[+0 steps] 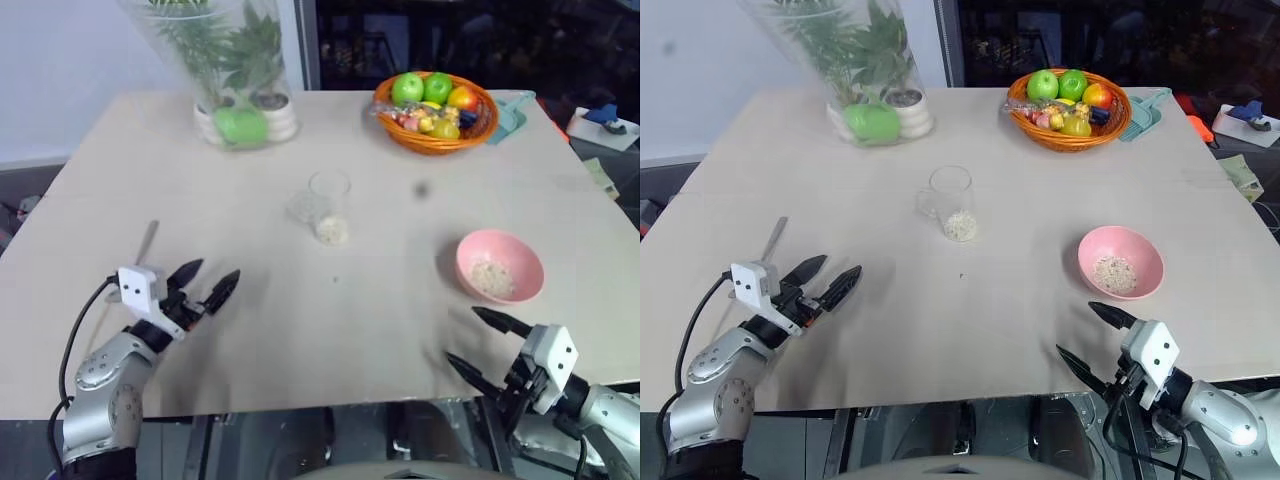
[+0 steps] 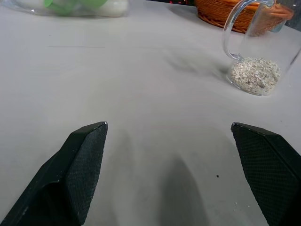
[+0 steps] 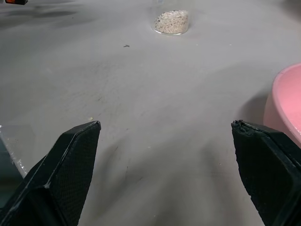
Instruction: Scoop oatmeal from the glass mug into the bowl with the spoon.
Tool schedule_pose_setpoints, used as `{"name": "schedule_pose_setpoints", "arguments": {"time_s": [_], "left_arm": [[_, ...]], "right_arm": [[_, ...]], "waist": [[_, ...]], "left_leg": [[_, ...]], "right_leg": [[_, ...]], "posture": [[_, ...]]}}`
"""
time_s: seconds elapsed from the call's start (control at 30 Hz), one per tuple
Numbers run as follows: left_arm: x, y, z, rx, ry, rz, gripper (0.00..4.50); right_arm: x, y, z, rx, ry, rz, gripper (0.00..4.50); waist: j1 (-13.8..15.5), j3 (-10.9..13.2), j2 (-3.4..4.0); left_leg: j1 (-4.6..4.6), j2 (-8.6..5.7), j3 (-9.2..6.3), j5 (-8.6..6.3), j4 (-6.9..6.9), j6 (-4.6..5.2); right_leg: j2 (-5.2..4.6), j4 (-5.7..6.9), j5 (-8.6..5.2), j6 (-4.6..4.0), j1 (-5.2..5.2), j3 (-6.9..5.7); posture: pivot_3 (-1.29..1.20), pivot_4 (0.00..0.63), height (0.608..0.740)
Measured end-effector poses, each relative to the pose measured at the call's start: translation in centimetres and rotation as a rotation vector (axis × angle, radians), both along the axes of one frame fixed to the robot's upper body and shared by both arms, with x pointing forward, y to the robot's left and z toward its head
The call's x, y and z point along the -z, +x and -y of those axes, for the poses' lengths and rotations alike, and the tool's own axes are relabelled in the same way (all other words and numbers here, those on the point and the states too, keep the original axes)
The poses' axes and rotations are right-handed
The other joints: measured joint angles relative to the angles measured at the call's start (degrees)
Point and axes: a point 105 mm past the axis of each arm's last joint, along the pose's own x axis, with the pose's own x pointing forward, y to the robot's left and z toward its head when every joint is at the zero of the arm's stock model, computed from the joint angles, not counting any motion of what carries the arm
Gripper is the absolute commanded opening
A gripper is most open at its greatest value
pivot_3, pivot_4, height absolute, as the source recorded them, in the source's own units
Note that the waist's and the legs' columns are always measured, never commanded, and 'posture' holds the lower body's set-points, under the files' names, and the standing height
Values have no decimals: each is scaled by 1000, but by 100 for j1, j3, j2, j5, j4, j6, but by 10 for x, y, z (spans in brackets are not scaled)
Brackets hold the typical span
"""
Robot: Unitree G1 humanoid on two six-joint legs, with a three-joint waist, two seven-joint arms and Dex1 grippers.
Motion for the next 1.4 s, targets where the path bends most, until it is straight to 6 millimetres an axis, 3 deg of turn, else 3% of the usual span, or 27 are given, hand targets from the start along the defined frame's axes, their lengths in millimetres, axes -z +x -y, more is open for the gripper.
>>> {"name": "schedule_pose_setpoints", "arguments": {"time_s": [0.1, 0.2, 0.27, 0.37, 0.47, 0.63, 0.77, 0.9, 1.1, 1.23, 1.4], "left_arm": [[-1, 2, -1, -16, -7, 4, 4417], [-19, 20, -2, -95, -44, 59, 4417], [-29, 29, -13, -216, -39, 65, 4417], [-33, 39, -37, -426, -8, 12, 4417], [-39, 43, -48, -507, -3, -16, 4417], [-66, 45, -72, -595, -43, -12, 4417], [-51, 44, -83, -632, -37, -118, 4417], [-27, 37, -109, -697, -9, -294, 4417], [-23, 39, -122, -712, 28, -424, 4417], [-24, 44, -122, -686, 62, -479, 3404], [-24, 42, -124, -675, 64, -520, 1325]], "right_arm": [[-2, 3, -1, -2, 9, 10, 4500], [-24, 12, -23, -83, 79, 95, 4500], [-46, 13, -35, -142, 112, 191, 4500], [-63, 13, -45, -204, 161, 247, 4500], [-75, 14, -52, -254, 195, 287, 4500], [-93, 9, -66, -318, 221, 322, 4500], [-102, 1, -73, -335, 236, 327, 4500], [-113, -13, -79, -374, 265, 337, 4500], [-118, -25, -85, -388, 270, 335, 4500], [-120, -29, -88, -377, 272, 325, 4500], [-115, -33, -89, -365, 253, 304, 4500]], "waist": [[1, 1, 0], [0, 6, -6], [-1, 6, -6], [-2, 13, -18], [-4, 20, -30], [-1, 25, -36], [0, 25, -37], [-8, 27, -41], [19, 31, -54], [16, 34, -49], [17, 34, -42]], "left_leg": [[1, 0, -1, 0, 0, 0], [2, 1, -2, 0, 11, 0], [1, 1, -5, 0, 8, 0], [-2, -2, -5, 0, 6, 0], [-3, -2, -4, 0, 6, 0], [-3, -3, -8, 1, 6, -1], [-4, -6, -6, 1, 7, -2], [-2, -3, -8, 1, 6, -2], [-3, -7, -11, 2, 8, -3], [0, -10, -10, 2, 7, -5], [4, -15, -6, 2, 7, -5]], "right_leg": [[0, 0, 0, 0, 1, 0], [0, 10, 2, -1, 2, 0], [2, 10, 1, 0, 1, 0], [5, 8, 15, 21, 1, 0], [4, 6, 16, 21, 0, -1], [3, 8, 15, 19, 1, -5], [2, 8, 16, 20, 1, -4], [5, 10, 13, 19, 0, -6], [-2, 11, 3, 1, 2, -10], [-4, 18, 3, 2, 1, -8], [-11, 21, 2, 1, 2, -3]], "posture": [[0, 150, 740], [0, 150, 740], [0, 150, 740], [0, 150, 740], [0, 150, 740], [0, 150, 740], [0, 150, 740], [0, 150, 740], [0, 150, 740], [0, 150, 740], [0, 150, 740]]}}
